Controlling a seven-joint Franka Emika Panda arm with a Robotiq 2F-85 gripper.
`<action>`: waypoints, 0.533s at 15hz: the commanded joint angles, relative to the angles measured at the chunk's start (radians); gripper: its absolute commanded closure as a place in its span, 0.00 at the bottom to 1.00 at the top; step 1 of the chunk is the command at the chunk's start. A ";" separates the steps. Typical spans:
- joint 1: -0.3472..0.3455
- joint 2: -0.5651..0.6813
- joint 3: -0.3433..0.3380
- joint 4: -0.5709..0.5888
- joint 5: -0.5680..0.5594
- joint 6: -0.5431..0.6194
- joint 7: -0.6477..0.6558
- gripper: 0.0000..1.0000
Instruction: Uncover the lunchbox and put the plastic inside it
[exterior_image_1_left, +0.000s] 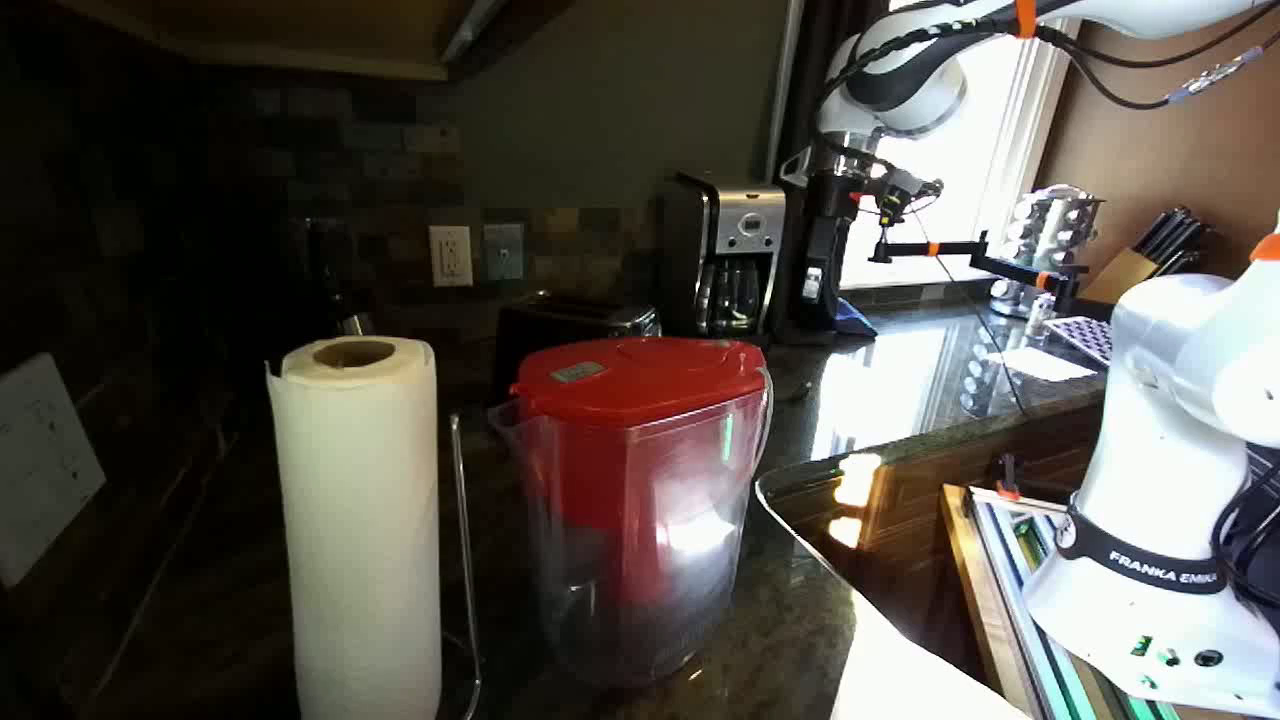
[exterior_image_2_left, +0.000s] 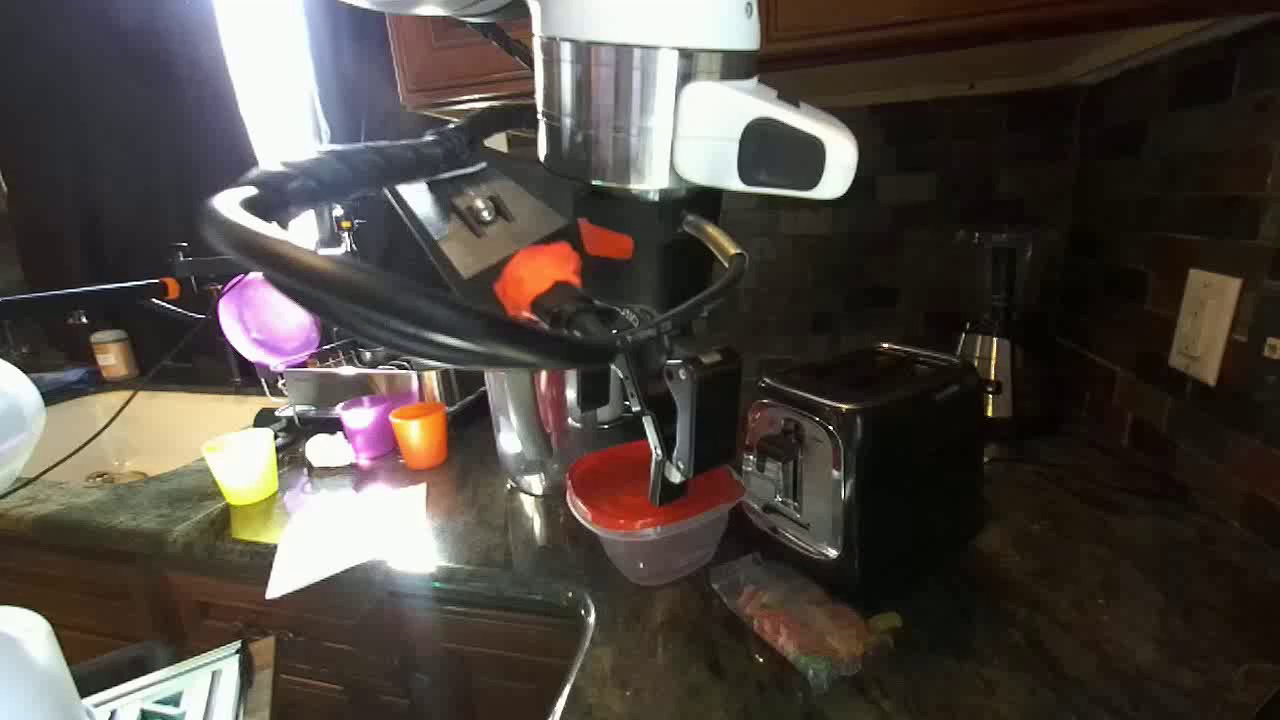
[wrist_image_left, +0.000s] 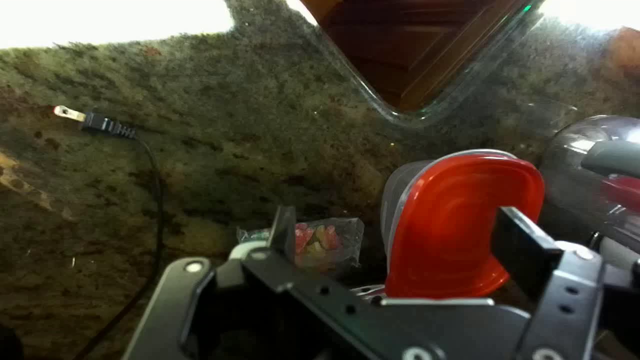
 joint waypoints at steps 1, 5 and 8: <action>-0.037 0.009 0.032 0.002 0.018 -0.004 -0.016 0.00; -0.037 0.009 0.032 0.002 0.018 -0.004 -0.016 0.00; -0.040 0.042 0.040 -0.001 0.014 0.040 0.003 0.00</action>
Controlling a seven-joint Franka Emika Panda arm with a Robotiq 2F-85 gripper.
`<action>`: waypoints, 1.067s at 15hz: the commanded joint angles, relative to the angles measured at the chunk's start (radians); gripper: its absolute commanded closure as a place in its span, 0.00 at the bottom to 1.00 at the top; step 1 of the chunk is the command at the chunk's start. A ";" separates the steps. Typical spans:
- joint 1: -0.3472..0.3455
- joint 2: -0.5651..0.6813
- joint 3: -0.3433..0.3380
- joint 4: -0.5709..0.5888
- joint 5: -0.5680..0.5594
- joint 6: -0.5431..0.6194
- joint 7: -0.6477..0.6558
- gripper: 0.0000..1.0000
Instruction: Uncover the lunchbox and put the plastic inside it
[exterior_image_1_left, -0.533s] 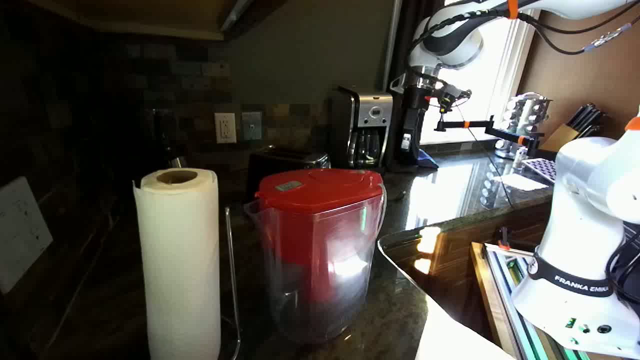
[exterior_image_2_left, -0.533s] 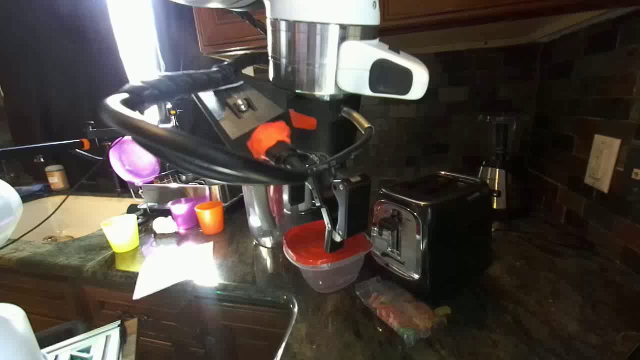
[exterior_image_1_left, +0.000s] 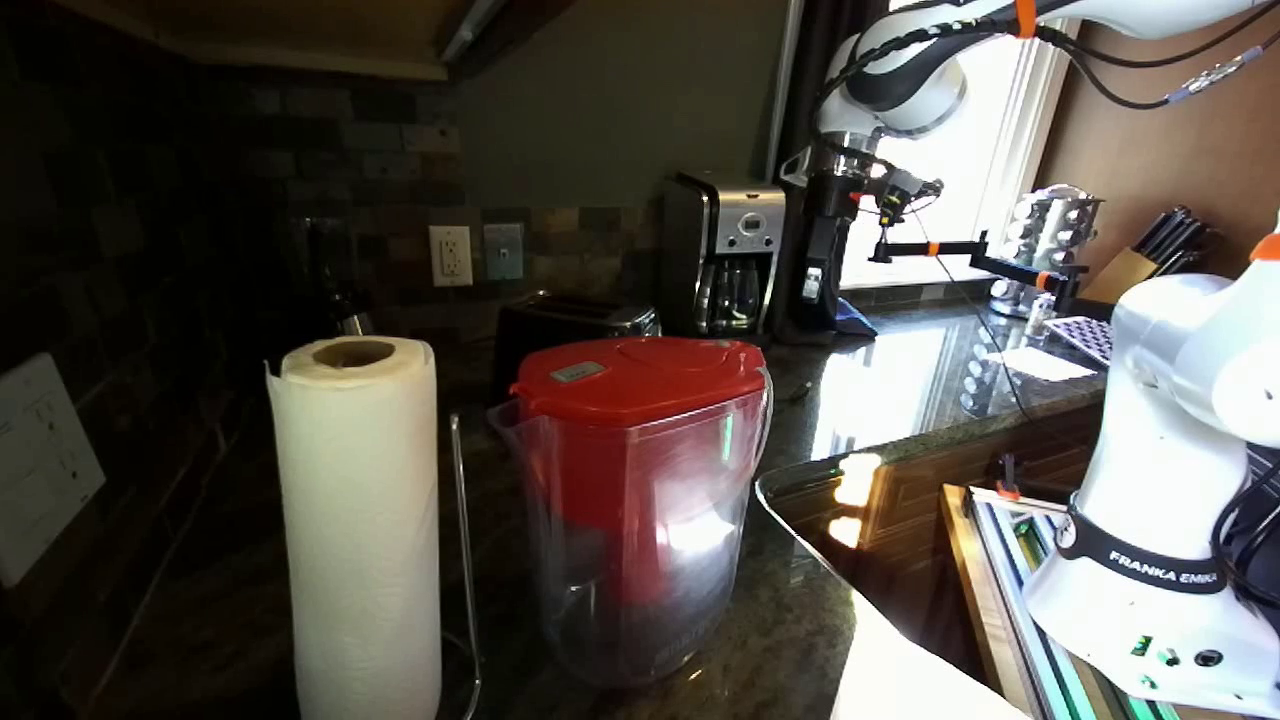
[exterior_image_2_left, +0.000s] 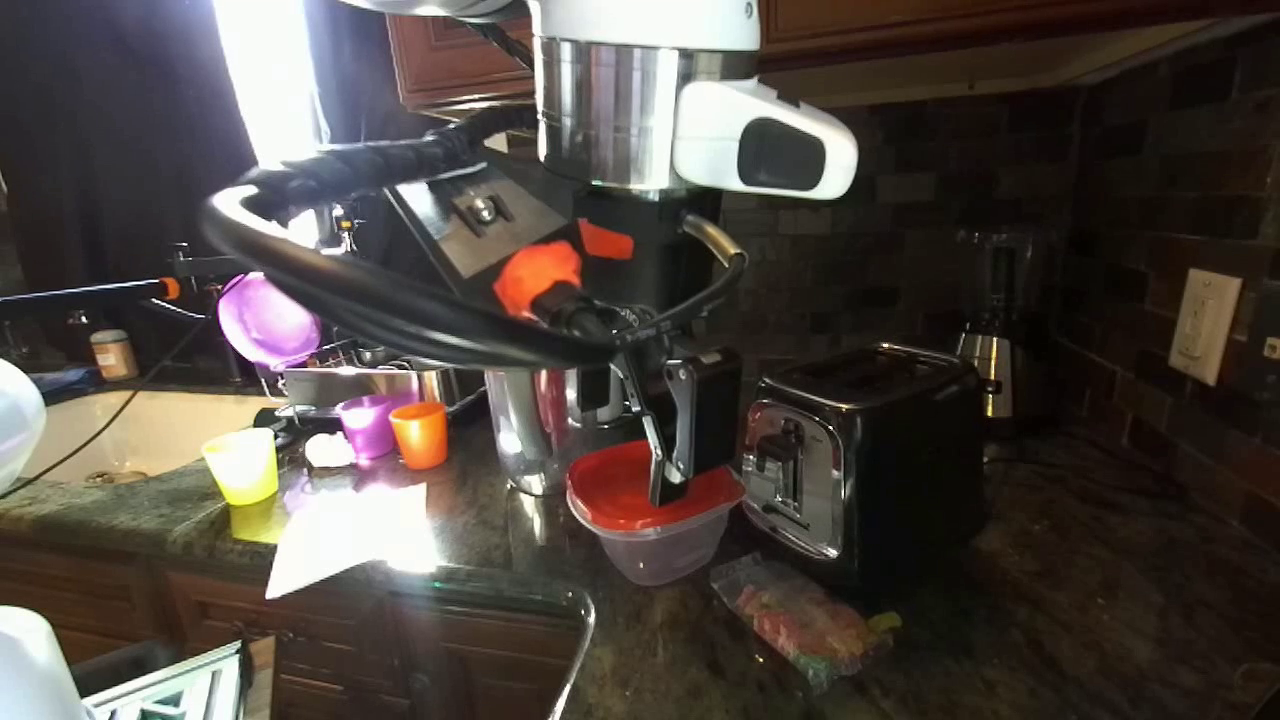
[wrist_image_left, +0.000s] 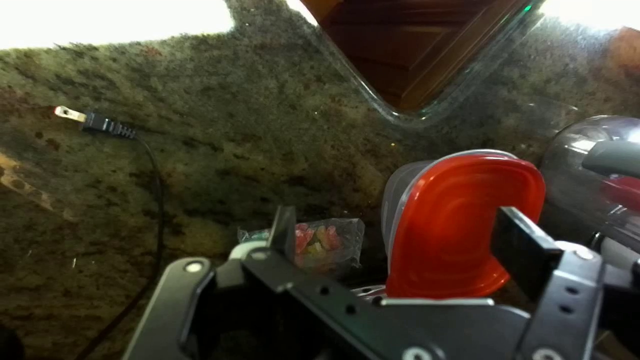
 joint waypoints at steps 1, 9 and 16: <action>-0.035 0.060 0.039 0.005 0.017 0.051 -0.003 0.00; 0.019 0.283 0.066 0.064 0.163 0.140 -0.191 0.00; -0.001 0.470 0.185 0.184 0.249 0.144 -0.246 0.00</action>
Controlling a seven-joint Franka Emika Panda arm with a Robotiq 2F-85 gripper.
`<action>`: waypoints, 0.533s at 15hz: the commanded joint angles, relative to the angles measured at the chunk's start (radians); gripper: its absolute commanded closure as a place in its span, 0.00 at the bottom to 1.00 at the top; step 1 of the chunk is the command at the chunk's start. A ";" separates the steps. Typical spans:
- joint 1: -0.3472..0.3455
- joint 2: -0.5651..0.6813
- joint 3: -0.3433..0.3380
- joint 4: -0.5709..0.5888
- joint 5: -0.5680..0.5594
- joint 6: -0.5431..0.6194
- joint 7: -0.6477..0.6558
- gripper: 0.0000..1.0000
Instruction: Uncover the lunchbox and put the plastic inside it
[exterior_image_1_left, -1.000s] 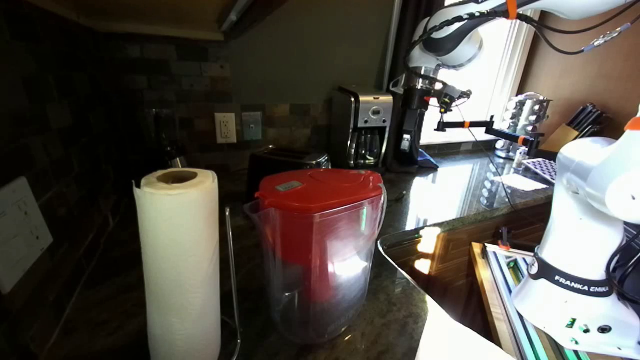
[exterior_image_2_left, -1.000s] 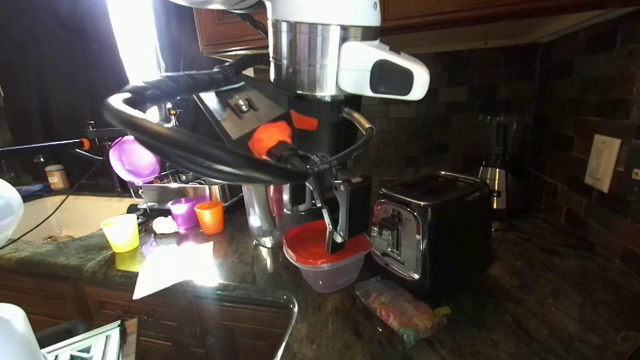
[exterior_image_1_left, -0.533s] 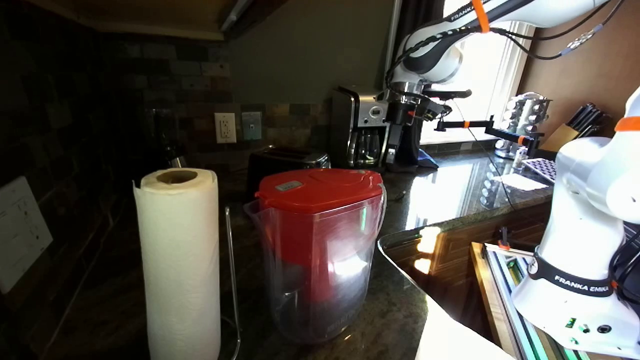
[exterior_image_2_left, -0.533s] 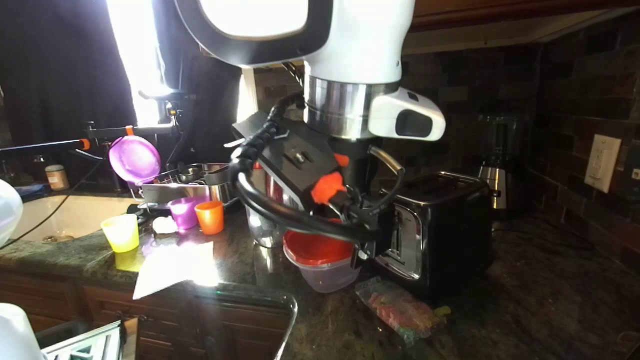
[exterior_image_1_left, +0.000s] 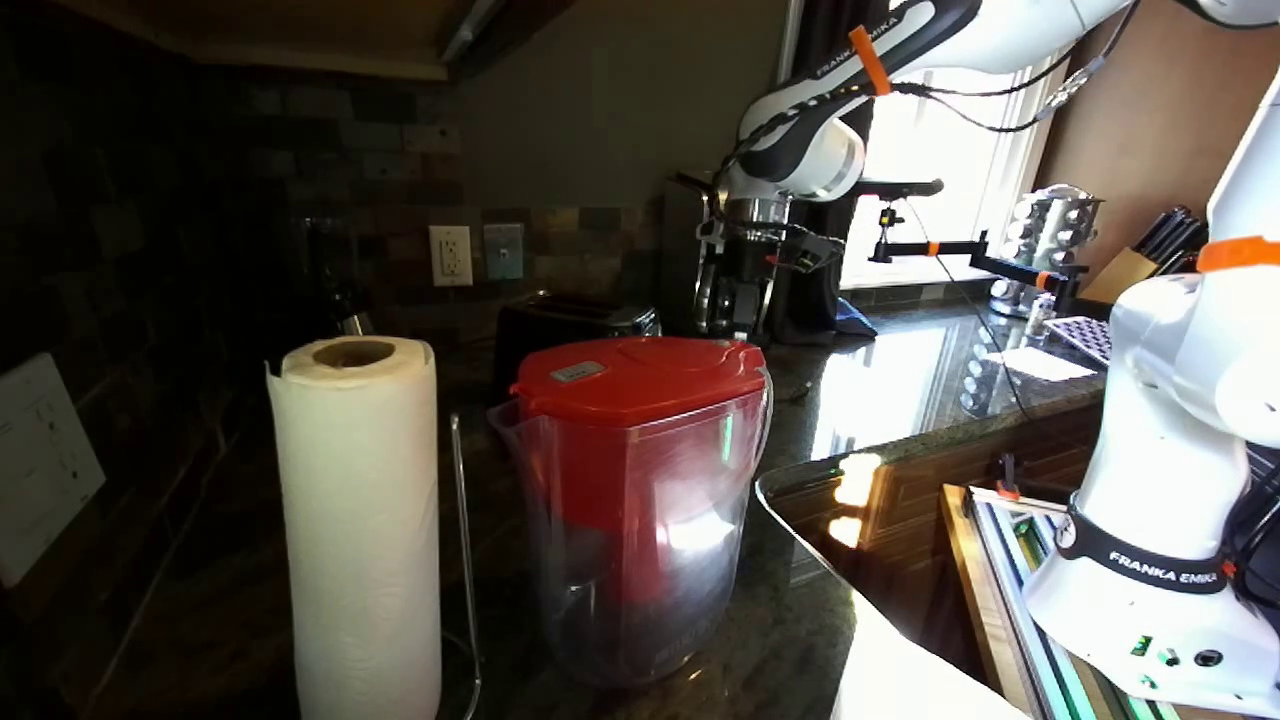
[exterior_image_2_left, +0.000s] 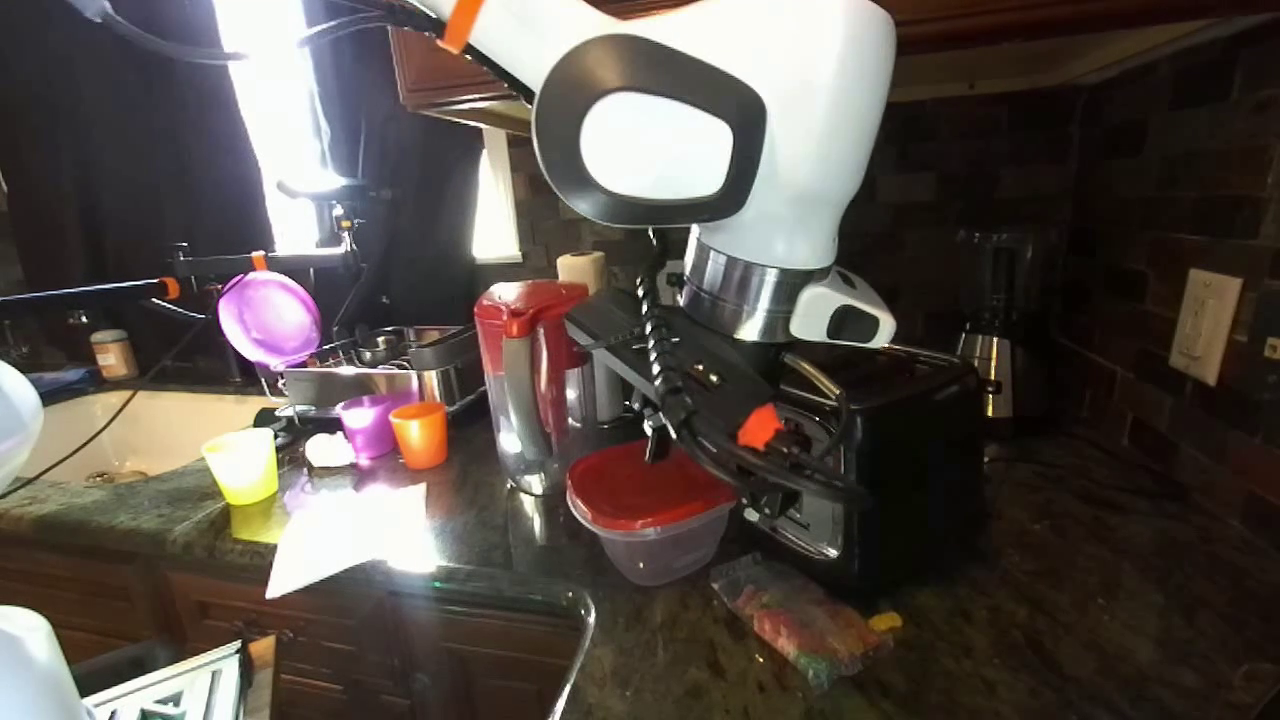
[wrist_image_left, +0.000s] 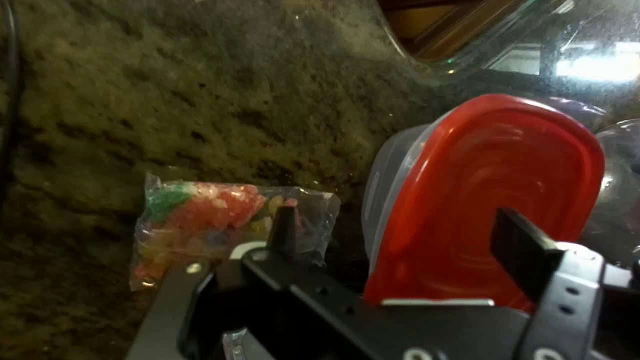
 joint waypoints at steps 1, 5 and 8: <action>-0.023 0.100 0.059 0.072 0.048 0.006 -0.037 0.00; -0.040 0.140 0.106 0.093 0.091 0.051 -0.101 0.00; -0.055 0.152 0.125 0.096 0.097 0.071 -0.164 0.00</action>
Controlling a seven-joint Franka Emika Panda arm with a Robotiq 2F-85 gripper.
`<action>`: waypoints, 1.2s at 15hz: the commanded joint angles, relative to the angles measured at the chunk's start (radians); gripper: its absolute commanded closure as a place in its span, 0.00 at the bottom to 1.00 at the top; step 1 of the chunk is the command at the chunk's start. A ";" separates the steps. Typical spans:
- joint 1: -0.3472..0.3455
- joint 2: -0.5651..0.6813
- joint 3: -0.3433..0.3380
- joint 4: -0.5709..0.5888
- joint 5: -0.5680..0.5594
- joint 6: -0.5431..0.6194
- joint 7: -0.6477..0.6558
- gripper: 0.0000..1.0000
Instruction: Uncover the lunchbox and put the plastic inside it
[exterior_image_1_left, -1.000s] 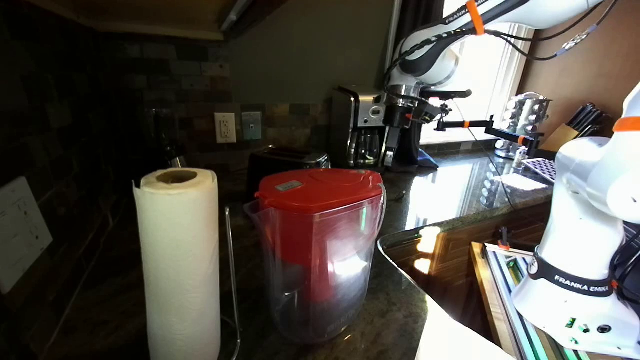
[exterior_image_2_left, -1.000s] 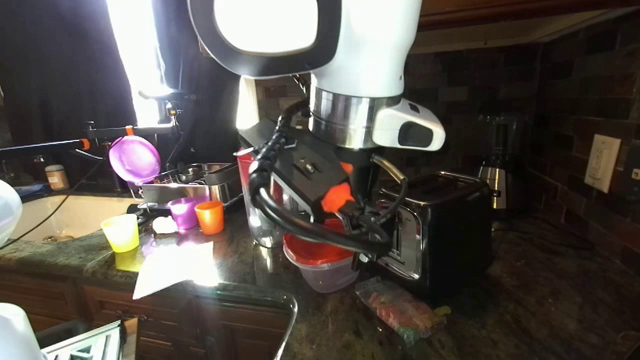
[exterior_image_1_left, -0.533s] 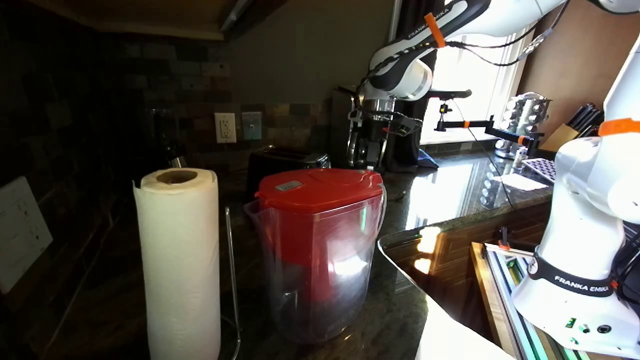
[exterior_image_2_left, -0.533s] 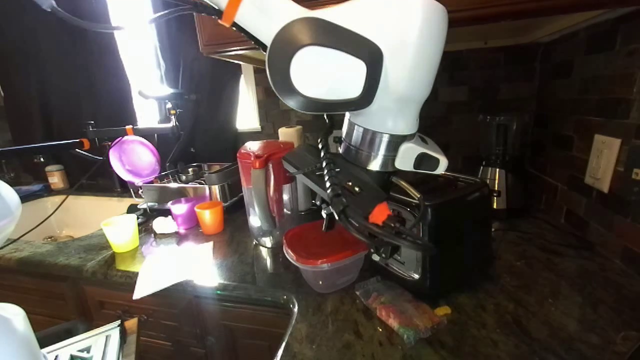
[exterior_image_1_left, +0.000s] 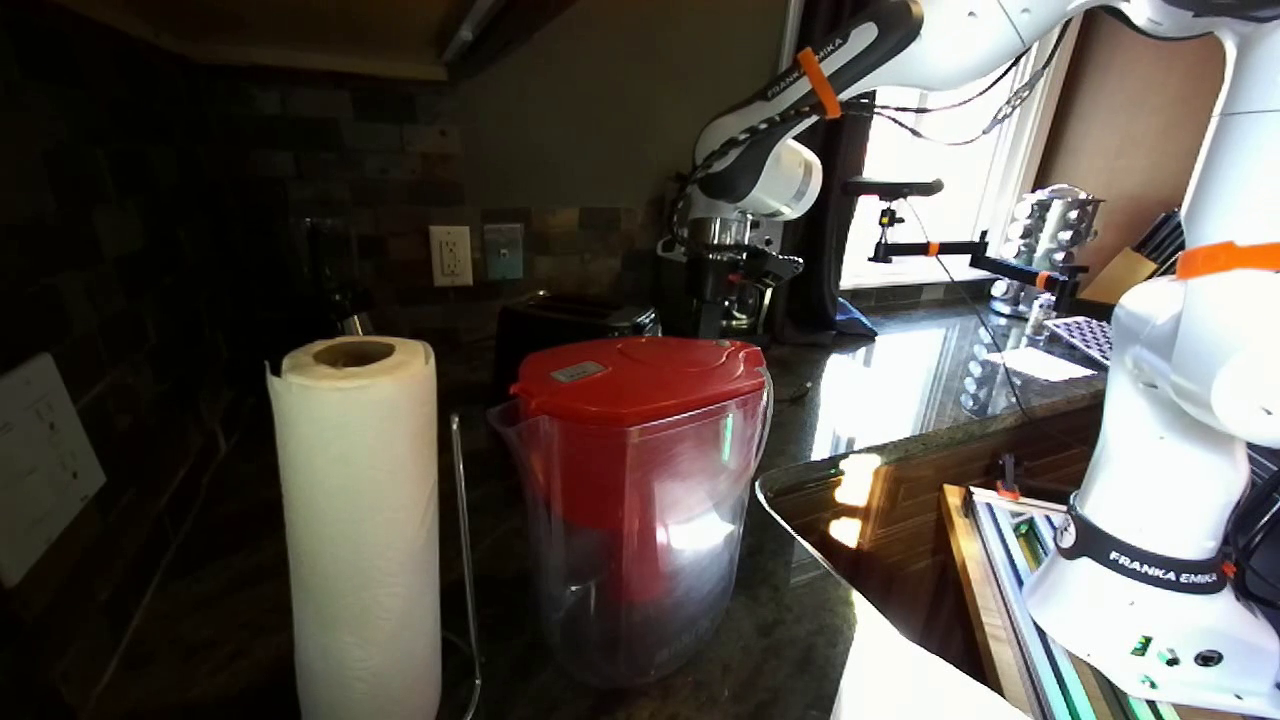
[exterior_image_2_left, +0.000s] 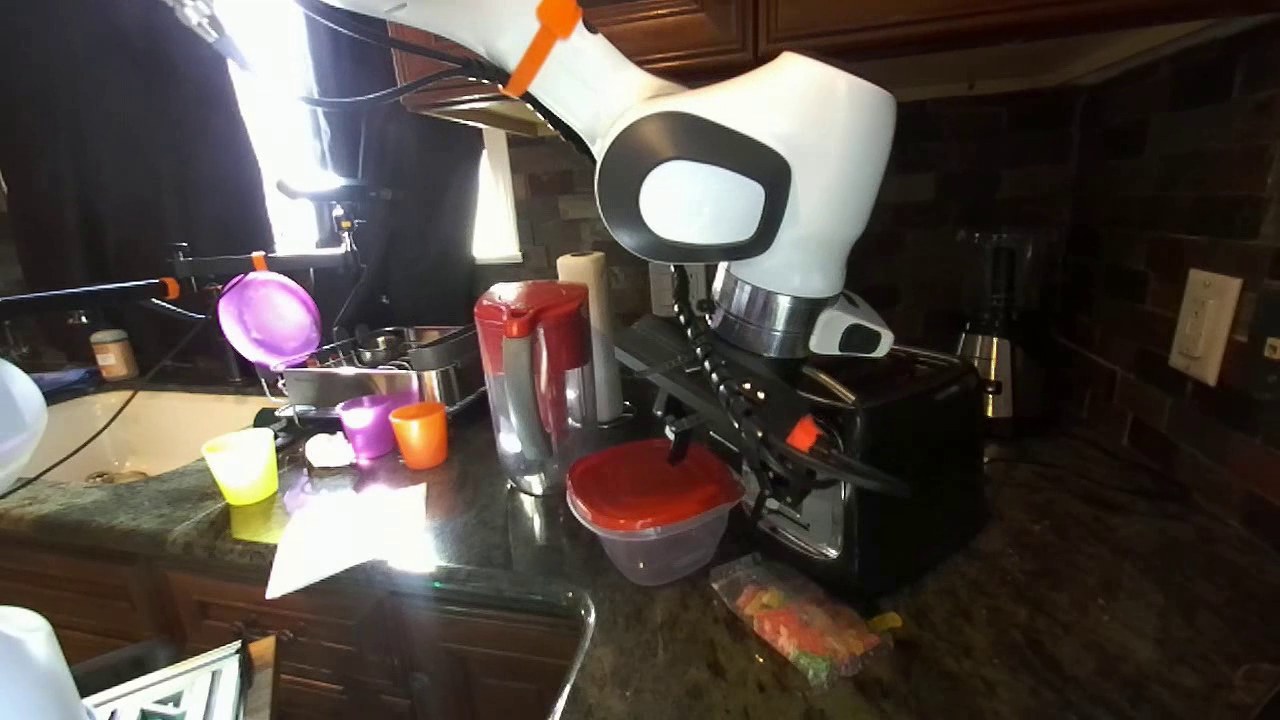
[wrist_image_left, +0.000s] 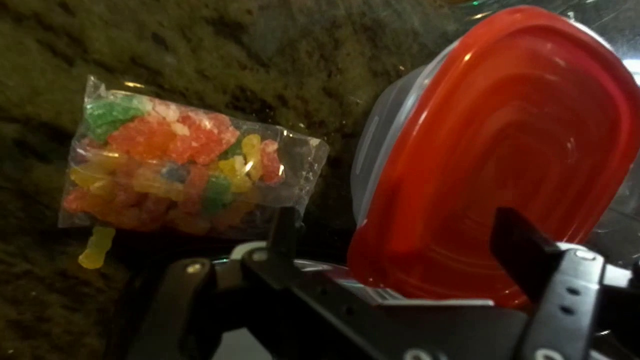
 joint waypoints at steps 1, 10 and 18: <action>-0.039 0.023 0.033 0.012 0.035 0.026 -0.098 0.02; -0.064 0.021 0.053 0.007 0.117 0.048 -0.235 0.12; -0.062 0.030 0.063 0.001 0.145 0.081 -0.284 0.49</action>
